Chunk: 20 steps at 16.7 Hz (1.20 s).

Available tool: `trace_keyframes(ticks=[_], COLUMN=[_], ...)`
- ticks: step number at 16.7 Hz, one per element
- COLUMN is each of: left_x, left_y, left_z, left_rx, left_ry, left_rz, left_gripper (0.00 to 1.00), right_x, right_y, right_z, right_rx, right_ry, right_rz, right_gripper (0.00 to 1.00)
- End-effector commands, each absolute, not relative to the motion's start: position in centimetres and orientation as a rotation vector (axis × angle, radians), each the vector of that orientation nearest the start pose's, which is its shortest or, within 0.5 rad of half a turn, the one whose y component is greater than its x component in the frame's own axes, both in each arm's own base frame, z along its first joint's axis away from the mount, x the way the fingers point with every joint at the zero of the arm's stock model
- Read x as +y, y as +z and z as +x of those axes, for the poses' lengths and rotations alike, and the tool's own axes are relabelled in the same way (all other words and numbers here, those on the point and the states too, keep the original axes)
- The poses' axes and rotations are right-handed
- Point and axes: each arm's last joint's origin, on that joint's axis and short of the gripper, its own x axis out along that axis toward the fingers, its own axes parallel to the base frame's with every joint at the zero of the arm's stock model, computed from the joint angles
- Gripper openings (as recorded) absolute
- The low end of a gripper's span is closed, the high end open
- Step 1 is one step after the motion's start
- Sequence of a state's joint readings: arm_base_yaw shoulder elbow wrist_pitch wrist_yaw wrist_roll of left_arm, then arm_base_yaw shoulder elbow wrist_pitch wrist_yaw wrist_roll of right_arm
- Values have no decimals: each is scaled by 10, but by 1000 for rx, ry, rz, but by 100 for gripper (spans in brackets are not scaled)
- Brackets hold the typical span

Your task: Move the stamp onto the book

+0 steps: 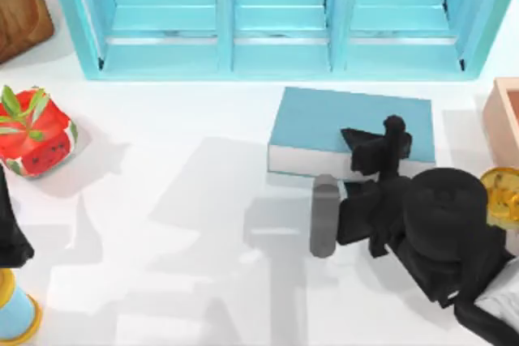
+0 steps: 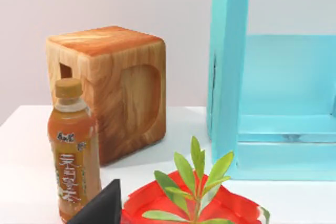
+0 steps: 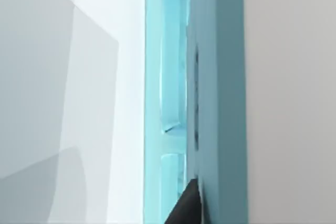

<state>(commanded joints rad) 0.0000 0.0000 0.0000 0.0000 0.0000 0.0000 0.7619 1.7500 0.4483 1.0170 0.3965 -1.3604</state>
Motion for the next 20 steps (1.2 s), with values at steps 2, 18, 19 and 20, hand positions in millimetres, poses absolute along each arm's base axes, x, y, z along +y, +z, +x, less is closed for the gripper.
trace_keyframes(ticks=[2, 18, 19, 20], left_x=[-1, -1, -1, -1], left_y=[160, 160, 160, 160], left_z=[106, 106, 106, 106], left_rx=[0, 0, 0, 0], left_ry=[0, 0, 0, 0], left_rz=[0, 0, 0, 0], left_gripper=[100, 100, 100, 100], right_x=[191, 190, 190, 190], right_y=[105, 101, 101, 101], right_z=[216, 216, 216, 216], right_rx=[-68, -63, -63, -63], right_ry=[483, 482, 482, 482], right_rz=[-1500, -1499, -1499, -1499], right_gripper=[0, 83, 90, 98])
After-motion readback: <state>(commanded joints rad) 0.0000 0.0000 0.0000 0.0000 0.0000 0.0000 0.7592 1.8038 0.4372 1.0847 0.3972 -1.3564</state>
